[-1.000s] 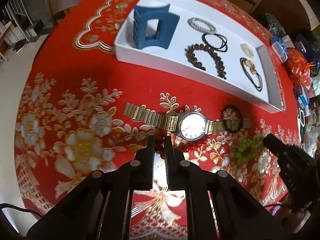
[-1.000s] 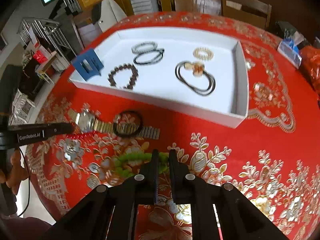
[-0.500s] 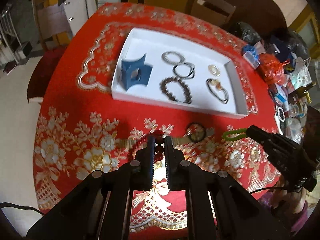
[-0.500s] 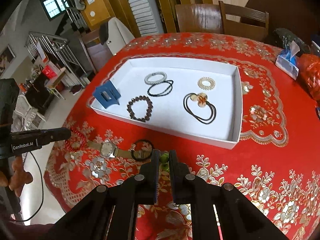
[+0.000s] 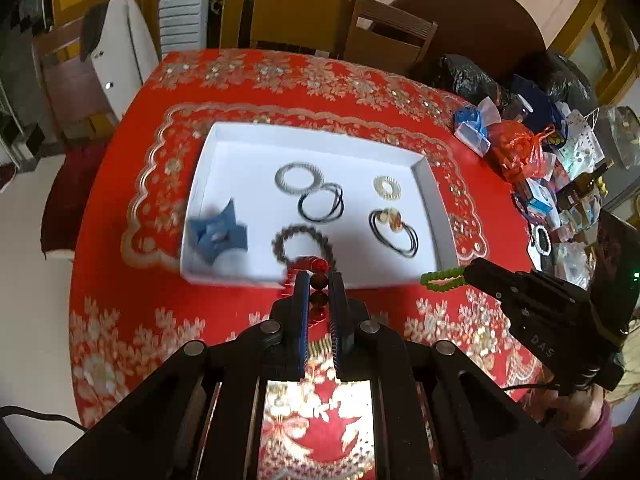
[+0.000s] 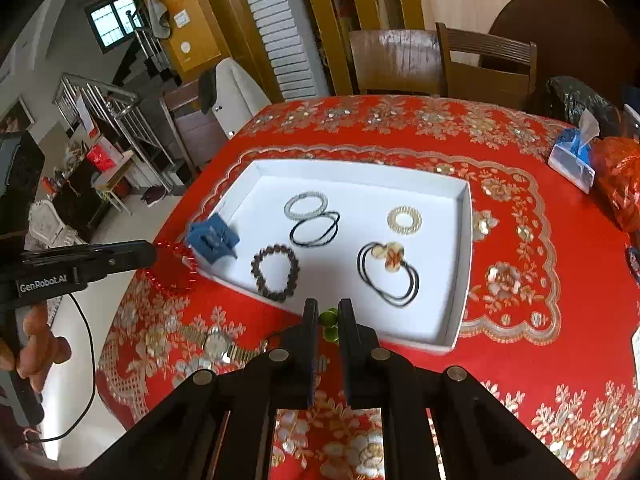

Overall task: Organize jewelry
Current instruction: 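Carry both bead bracelets over the tray and open both tools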

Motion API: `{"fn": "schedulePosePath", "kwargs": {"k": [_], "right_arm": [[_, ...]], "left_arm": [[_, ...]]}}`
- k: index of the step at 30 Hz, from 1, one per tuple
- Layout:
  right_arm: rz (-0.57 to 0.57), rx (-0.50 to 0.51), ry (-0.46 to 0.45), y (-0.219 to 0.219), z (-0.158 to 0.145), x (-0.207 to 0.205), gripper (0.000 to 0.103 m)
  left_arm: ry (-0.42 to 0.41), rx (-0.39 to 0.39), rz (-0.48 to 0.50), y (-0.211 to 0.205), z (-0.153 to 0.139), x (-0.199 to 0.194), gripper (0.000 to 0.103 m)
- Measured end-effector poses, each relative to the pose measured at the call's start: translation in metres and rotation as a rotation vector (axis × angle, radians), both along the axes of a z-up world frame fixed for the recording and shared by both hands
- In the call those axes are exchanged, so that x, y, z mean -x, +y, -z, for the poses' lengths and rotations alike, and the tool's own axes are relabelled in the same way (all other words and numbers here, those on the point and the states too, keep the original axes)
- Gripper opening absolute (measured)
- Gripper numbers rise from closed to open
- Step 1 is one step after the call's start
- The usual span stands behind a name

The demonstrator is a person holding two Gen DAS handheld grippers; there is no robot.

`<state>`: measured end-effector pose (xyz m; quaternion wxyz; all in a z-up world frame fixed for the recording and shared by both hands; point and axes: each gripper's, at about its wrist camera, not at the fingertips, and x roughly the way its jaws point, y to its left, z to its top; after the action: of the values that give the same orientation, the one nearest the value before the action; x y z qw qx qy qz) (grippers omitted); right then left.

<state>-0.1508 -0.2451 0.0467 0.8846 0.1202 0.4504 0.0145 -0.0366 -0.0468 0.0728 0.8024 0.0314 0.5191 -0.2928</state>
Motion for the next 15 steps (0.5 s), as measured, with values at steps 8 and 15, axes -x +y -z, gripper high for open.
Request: {"fn": "schedulePosePath", "kwargs": {"k": [8,15], "right_arm": [[-0.026,-0.012,0.035,-0.015,0.003,-0.043,0.009],[-0.058,-0.002,0.060,-0.023,0.008,-0.086,0.009]], "left_arm": [[-0.022,-0.061,-0.012,-0.034,0.010,-0.040,0.008],[-0.023,-0.117,-0.051,-0.056,0.023,-0.079,0.008]]}}
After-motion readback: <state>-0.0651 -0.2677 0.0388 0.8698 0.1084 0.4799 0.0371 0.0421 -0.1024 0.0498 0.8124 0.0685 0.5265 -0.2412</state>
